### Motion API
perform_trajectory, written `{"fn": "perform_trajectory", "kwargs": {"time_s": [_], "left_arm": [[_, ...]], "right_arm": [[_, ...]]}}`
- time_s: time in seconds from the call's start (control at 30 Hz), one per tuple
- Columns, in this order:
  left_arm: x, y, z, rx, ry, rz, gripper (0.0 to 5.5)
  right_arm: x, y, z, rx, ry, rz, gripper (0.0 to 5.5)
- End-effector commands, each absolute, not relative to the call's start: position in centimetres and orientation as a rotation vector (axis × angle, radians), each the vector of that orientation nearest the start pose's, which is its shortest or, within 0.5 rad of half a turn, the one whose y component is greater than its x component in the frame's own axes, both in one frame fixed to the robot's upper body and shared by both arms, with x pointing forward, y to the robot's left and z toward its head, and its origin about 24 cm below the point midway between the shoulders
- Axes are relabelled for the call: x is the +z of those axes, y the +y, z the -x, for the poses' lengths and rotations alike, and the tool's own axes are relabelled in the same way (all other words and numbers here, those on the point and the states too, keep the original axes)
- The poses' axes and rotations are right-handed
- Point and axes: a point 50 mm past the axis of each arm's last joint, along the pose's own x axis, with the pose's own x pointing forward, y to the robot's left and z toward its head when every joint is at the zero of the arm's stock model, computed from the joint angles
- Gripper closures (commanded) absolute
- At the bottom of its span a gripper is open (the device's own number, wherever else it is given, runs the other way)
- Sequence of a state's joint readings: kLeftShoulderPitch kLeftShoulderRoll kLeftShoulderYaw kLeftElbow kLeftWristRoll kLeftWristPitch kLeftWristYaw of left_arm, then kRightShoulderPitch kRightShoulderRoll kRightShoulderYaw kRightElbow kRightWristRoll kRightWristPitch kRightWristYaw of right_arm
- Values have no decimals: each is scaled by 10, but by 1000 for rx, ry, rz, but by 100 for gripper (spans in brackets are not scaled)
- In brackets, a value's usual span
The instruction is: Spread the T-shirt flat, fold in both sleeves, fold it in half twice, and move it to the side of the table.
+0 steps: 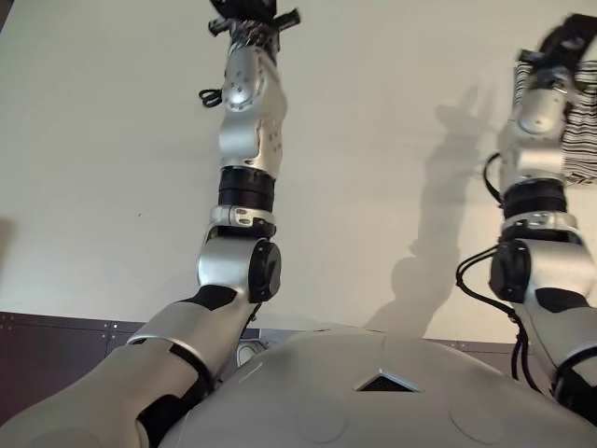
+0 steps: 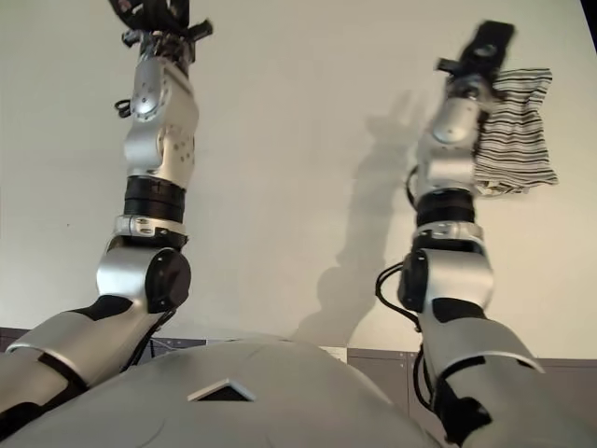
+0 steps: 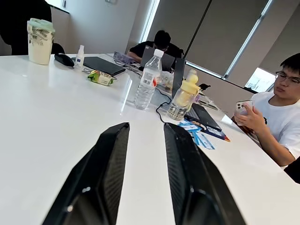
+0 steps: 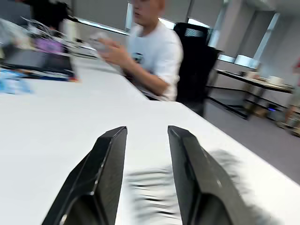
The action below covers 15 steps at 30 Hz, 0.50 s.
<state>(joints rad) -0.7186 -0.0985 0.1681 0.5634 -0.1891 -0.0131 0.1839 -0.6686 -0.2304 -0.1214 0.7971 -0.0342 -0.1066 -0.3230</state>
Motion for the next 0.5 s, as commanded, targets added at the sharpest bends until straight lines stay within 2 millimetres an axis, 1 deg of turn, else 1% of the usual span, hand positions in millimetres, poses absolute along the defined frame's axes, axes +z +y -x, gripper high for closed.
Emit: {"fn": "perform_trajectory", "kwargs": {"time_s": [0.03,0.07,0.13,0.27,0.3,0.33,0.43,0.5], "left_arm": [[147,81,-364,31,-233,170,415],[148,79,-360,16,-253,143,415],[147,77,-352,0,-266,74,415],[150,87,-350,-16,-285,13,343],[152,90,-351,-21,-292,-5,338],[153,91,-351,-25,-296,-19,320],[155,94,-350,-32,-294,-35,259],[155,92,-347,-58,-284,-42,229]], "right_arm": [[119,-122,-375,-145,-153,118,391],[123,-107,-372,-119,-178,100,391],[131,-87,-365,-94,-231,83,391],[139,-57,-356,-29,-267,56,314],[141,-52,-355,-20,-277,53,305],[144,-49,-354,-17,-286,52,287],[146,-47,-350,-37,-292,43,218],[146,-47,-347,-71,-286,19,181]]}}
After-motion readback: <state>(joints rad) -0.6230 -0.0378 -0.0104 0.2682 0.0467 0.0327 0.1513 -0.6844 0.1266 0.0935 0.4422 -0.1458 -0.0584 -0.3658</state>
